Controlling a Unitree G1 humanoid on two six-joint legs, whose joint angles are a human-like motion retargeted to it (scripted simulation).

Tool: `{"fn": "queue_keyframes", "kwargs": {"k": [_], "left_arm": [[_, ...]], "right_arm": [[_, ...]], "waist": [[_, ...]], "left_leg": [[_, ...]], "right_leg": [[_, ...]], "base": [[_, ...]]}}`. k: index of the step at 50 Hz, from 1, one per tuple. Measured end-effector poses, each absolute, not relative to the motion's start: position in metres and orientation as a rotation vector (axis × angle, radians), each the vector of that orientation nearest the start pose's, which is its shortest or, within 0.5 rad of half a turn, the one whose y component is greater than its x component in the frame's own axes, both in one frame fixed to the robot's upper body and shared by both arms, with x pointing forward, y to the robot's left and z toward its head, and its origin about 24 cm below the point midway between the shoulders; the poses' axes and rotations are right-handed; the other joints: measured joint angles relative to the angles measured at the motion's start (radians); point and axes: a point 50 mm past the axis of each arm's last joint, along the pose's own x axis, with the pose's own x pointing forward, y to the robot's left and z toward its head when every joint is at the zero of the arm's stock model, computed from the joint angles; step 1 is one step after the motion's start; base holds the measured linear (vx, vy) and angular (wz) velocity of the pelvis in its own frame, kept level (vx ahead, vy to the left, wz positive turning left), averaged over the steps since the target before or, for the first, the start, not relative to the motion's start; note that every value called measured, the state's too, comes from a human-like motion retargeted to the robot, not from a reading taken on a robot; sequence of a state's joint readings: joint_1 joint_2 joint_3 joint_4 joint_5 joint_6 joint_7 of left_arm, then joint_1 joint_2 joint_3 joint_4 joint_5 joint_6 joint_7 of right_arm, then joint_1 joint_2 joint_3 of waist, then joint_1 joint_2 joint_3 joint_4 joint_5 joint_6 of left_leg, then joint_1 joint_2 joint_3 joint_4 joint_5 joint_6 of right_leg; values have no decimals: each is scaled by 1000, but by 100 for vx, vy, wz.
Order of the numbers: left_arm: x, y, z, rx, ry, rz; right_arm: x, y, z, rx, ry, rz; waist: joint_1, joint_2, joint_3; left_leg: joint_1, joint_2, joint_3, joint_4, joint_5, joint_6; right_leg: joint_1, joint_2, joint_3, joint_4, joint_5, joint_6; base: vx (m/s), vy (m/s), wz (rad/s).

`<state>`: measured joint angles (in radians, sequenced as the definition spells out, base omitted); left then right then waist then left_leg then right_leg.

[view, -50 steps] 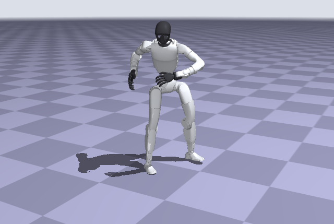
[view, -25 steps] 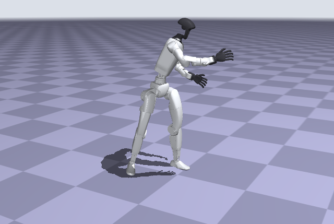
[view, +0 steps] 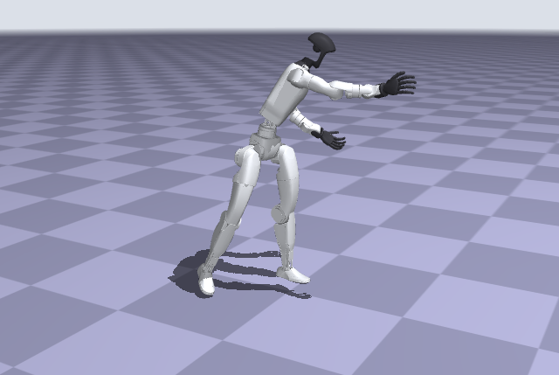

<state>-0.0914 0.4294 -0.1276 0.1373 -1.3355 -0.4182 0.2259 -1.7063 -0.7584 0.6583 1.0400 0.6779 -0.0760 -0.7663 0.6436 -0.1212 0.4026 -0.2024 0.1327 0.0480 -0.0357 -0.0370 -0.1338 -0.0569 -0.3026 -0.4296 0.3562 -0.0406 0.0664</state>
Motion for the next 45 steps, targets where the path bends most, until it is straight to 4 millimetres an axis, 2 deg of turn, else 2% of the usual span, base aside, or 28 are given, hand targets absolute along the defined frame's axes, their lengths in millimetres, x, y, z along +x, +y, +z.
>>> {"fn": "queue_keyframes", "kwargs": {"k": [2,3,5,7,8,10,12,14,16,19,22,24,25,27,28,30,31,32,34,35,36,37,38,40,41,43,44,45], "left_arm": [[258,241,34,-1019,-101,400],[251,241,17,-931,-34,367],[232,240,-20,-1019,64,451],[204,245,-64,-1410,90,837],[183,251,-86,-1470,125,1036],[132,259,-123,-1389,237,1370],[79,265,-145,-1342,334,1654],[41,274,-151,-1484,196,1933],[19,301,-142,-1482,30,2004],[8,373,-101,-1258,-146,1884],[8,455,-23,-1116,-403,1856],[15,506,65,-917,-687,1649],[20,524,112,-843,-816,1548],[33,542,216,-632,-961,1356],[42,541,272,-505,-1014,1247],[61,517,370,-226,-1049,1055],[72,499,407,-55,-1017,977],[82,479,439,129,-969,916],[115,432,479,561,-803,812],[138,406,488,793,-712,739],[174,369,492,1083,-613,644],[213,332,483,1368,-532,521],[249,296,461,1664,-481,384],[284,245,410,2175,-506,130],[287,227,391,-3829,916,-17],[286,196,359,-3737,1082,301],[283,186,348,-3753,1218,447],[277,177,340,2070,-748,-331]], "right_arm": [[358,-217,441,-9,-799,-680],[358,-201,438,-81,-837,-567],[348,-168,423,12,-942,-296],[338,-147,388,-29,-958,-112],[333,-142,369,-79,-961,-57],[321,-139,331,-154,-960,27],[316,-146,282,-233,-869,50],[310,-162,230,-262,-721,31],[297,-187,181,-278,-553,-8],[256,-237,121,-249,-301,-97],[207,-283,88,-202,-124,-266],[183,-301,82,-191,-87,-329],[174,-308,82,-186,-78,-360],[165,-315,85,-183,-88,-411],[164,-316,86,-177,-102,-431],[170,-313,89,-156,-140,-449],[179,-307,91,-148,-164,-433],[189,-300,93,-132,-190,-416],[215,-278,97,-65,-247,-373],[226,-265,100,-31,-275,-347],[233,-253,94,26,-245,-287],[238,-243,90,69,-222,-228],[236,-239,87,80,-207,-181],[234,-227,92,56,-261,-144],[236,-216,92,40,-242,-40],[237,-193,89,76,-240,39],[237,-184,90,96,-252,55],[238,-177,92,108,-266,73]], "waist": [[-6,6,2],[-14,14,1],[-26,39,7],[-24,61,0],[-21,74,-5],[-47,122,-13],[-66,151,-18],[-85,179,-19],[-111,211,-21],[-159,275,-35],[-230,343,-48],[-293,374,-55],[-326,387,-58],[-396,403,-70],[-431,404,-77],[-516,401,-89],[-571,393,-85],[-628,384,-79],[-742,358,-56],[-794,344,-43],[-819,326,-43],[-841,316,-48],[-856,320,-66],[-930,322,-89],[-974,300,-93],[-1042,227,-94],[-1062,172,-91],[-1076,111,-87]], "left_leg": [[-4,-11,38,-8,2,-5],[-6,-16,54,-8,2,-7],[-4,-23,87,-3,1,-9],[2,-21,136,5,-13,-5],[5,-15,161,12,-24,-6],[-20,15,191,101,-74,-62],[-19,23,242,127,-94,-63],[-22,24,296,147,-105,-70],[-28,21,344,171,-114,-82],[-34,10,394,206,-123,-103],[-27,-1,432,223,-124,-109],[-17,1,458,228,-121,-124],[-12,3,472,230,-120,-128],[-5,12,504,238,-118,-128],[-1,19,521,244,-118,-128],[8,40,554,257,-119,-126],[11,48,571,264,-120,-119],[16,55,589,269,-121,-111],[38,68,625,274,-123,-93],[53,74,646,273,-122,-87],[77,80,674,271,-121,-82],[100,87,705,270,-120,-77],[121,96,742,272,-120,-74],[164,118,824,293,-125,-65],[186,126,859,320,-133,-49],[225,143,890,395,-157,-12],[236,145,863,442,-174,1],[243,143,821,492,-192,10]], "right_leg": [[-1,-8,7,-52,-2,30],[2,-12,3,-78,-3,39],[14,-23,-27,-118,-12,52],[0,-43,-78,-88,-44,36],[-31,-63,-104,-11,-69,31],[11,-36,-193,-45,-83,-9],[12,-39,-268,-11,-102,-53],[17,-43,-365,-12,-118,-90],[28,-43,-457,-53,-129,-104],[38,-50,-506,-121,-129,-77],[26,-75,-457,-134,-129,-33],[10,-83,-417,-127,-139,-14],[-1,-87,-399,-121,-145,-8],[-25,-89,-363,-107,-160,-3],[-37,-88,-343,-103,-167,-1],[-53,-74,-305,-108,-178,4],[-59,-66,-286,-117,-180,9],[-64,-59,-267,-127,-180,15],[-64,-43,-229,-150,-179,27],[-62,-33,-208,-164,-178,32],[-57,-22,-180,-178,-176,34],[-54,-11,-150,-193,-174,37],[-56,3,-116,-209,-171,40],[-59,27,-41,-241,-166,51],[-62,32,7,-252,-166,59],[-59,41,113,-275,-165,81],[-82,38,178,-229,-181,128],[-118,30,248,-155,-205,193]], "base": [[-7,8,-81],[-8,10,-83],[-8,12,-93],[-4,14,-130],[-5,14,-134],[-9,14,-118],[-5,12,-133],[-5,9,-137],[-5,5,-117],[-5,2,-82],[-5,-3,-63],[-6,-9,-73],[-8,-11,-82],[-9,-15,-88],[-9,-19,-92],[-8,-23,-93],[-8,-22,-92],[-8,-21,-91],[-6,-21,-98],[-3,-21,-118],[-1,-21,-134],[2,-21,-156],[5,-21,-173],[9,-21,-201],[13,-21,-234],[16,-21,-278],[20,-19,-319],[16,-30,-365]]}}
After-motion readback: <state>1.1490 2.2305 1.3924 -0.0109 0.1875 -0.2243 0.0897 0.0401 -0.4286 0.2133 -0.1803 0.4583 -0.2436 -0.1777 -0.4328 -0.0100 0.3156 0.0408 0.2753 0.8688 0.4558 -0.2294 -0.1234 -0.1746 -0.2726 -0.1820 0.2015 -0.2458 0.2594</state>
